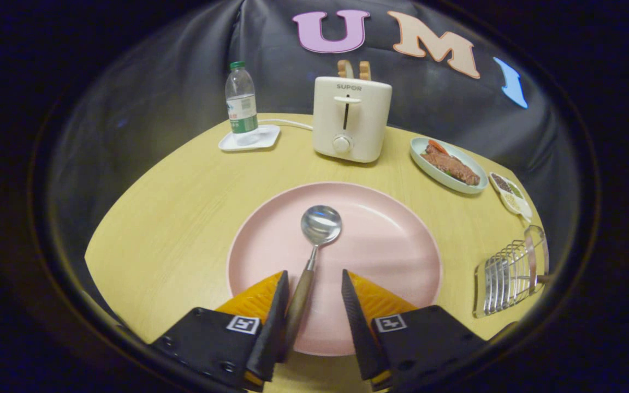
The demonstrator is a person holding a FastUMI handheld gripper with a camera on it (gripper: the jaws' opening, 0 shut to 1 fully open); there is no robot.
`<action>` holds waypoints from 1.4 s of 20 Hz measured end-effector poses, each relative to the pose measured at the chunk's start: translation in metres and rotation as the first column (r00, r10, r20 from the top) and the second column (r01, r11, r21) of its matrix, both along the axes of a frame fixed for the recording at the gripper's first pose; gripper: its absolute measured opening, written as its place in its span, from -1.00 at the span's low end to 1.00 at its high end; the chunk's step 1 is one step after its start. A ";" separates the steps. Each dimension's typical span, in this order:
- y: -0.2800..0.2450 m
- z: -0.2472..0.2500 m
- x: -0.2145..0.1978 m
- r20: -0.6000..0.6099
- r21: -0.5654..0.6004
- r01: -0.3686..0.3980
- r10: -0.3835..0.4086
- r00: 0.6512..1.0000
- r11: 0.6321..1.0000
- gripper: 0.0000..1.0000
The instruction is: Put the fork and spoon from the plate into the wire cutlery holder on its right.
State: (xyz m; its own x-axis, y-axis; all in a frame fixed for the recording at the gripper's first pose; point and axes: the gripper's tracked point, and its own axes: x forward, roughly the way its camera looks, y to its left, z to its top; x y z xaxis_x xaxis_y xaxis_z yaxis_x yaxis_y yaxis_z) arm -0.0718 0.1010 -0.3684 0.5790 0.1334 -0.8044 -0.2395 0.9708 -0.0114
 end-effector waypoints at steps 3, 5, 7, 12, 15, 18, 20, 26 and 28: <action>0.000 -0.002 -0.001 -0.020 0.006 0.005 -0.004 1.000 1.000 -0.34; 0.000 -0.002 -0.002 -0.031 -0.008 -0.010 0.010 0.999 1.000 -0.62; -0.003 0.000 -0.004 -0.042 -0.029 -0.047 0.046 0.998 0.998 -0.82; -0.021 0.021 -0.001 -0.106 -0.057 -0.101 0.094 0.990 0.993 -0.88; -0.031 0.037 0.004 -0.135 -0.027 -0.116 0.112 0.985 0.993 -0.88; -0.048 0.052 0.004 -0.176 -0.020 -0.122 0.117 0.977 0.992 -0.87; -0.060 0.061 0.004 -0.189 -0.024 -0.136 0.129 0.973 0.990 -0.88; -0.099 0.086 0.007 -0.249 -0.010 -0.165 0.158 0.956 0.986 -0.87; -0.116 0.093 0.010 -0.258 -0.025 -0.180 0.168 0.951 0.983 -0.87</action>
State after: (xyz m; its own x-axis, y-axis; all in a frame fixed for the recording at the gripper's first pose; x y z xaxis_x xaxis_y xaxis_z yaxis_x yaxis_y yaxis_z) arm -0.0618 -0.0150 -0.2751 0.3262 0.1716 -0.9296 -0.4057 0.9136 0.0263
